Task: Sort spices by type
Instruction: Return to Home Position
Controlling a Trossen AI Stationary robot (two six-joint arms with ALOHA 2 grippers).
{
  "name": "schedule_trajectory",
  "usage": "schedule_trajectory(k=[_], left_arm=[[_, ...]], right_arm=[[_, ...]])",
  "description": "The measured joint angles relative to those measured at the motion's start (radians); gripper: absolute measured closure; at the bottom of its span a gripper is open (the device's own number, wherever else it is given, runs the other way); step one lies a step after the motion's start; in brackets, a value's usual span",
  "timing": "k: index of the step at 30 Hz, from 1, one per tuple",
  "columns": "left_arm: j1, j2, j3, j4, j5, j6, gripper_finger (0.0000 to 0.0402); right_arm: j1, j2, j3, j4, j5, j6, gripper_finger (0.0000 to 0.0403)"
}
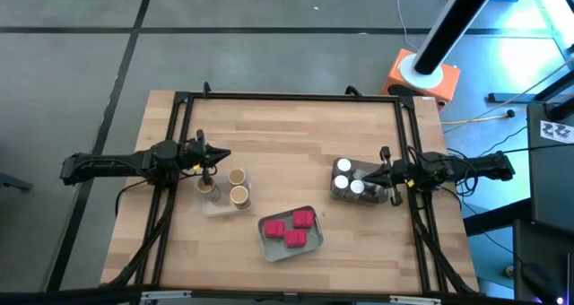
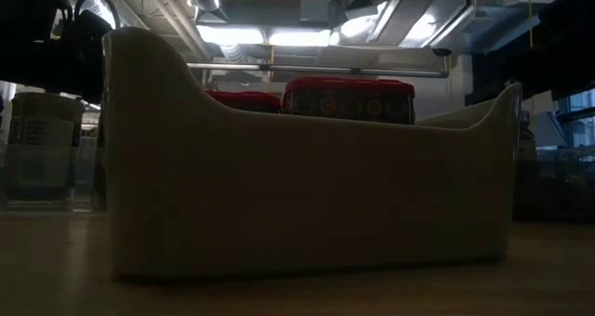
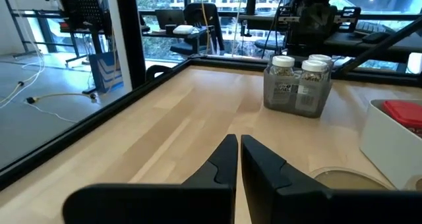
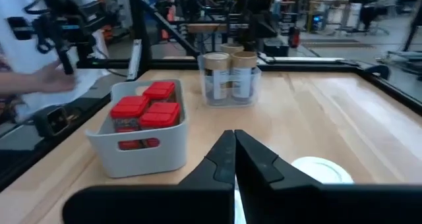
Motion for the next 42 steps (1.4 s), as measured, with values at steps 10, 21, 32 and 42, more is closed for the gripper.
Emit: schedule_trajectory(k=[10,21,32,42], left_arm=[[0.000,0.000,0.000,0.000,0.000,0.000,0.0396],[0.000,0.000,0.000,0.000,0.000,0.000,0.0396],[0.000,0.000,0.000,0.000,0.000,0.000,0.0396],[0.000,0.000,0.000,0.000,0.000,0.000,0.0396]], right_arm=[[0.000,0.006,-0.001,0.000,0.044,0.036,0.0396],[0.000,0.006,-0.002,-0.004,0.050,0.036,0.0396],[0.000,0.006,-0.002,-0.002,0.050,0.037,0.0396],[0.000,0.006,-0.003,-0.001,0.050,0.037,0.0396]])
